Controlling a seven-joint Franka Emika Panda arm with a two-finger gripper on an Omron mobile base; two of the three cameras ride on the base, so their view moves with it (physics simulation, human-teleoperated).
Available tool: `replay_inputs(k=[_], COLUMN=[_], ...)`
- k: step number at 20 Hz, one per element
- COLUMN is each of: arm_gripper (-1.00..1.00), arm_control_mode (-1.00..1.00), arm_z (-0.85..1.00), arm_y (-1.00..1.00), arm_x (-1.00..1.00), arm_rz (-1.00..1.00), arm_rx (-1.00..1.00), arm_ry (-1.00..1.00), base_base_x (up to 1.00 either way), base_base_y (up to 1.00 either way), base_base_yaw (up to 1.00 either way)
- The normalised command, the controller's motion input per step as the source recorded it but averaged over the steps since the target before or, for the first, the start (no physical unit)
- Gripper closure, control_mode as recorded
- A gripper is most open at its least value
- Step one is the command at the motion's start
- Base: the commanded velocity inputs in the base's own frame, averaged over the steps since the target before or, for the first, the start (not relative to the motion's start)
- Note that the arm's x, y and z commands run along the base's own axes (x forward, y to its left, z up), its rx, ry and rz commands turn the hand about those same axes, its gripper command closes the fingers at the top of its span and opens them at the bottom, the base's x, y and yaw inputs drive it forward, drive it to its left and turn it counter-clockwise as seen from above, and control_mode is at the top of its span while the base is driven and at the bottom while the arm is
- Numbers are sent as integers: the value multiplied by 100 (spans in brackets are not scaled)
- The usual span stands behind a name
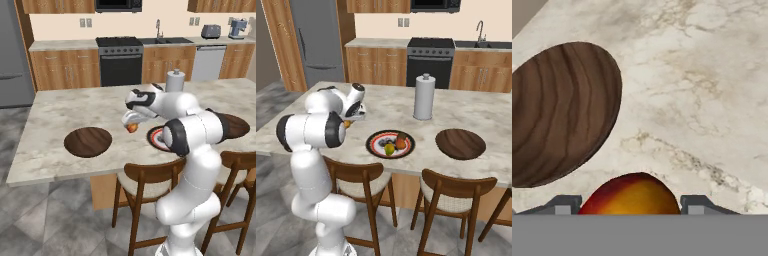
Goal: Take the fruits from the plate on the dining counter and place two fruits in each bowl.
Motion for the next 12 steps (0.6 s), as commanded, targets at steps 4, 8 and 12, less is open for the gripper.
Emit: replay_inputs(k=[4,8,12], arm_gripper=[100,100,100], arm_control_mode=[-100,-100,-100], arm_z=[13,0,0], arm_y=[76,83,73], arm_x=[-2,0,8], arm_rz=[-14,-13,-13], arm_rx=[0,-6,-9], arm_ry=[0,1,6], base_base_x=[0,0,0], base_base_y=[0,0,0], base_base_yaw=[0,0,0])
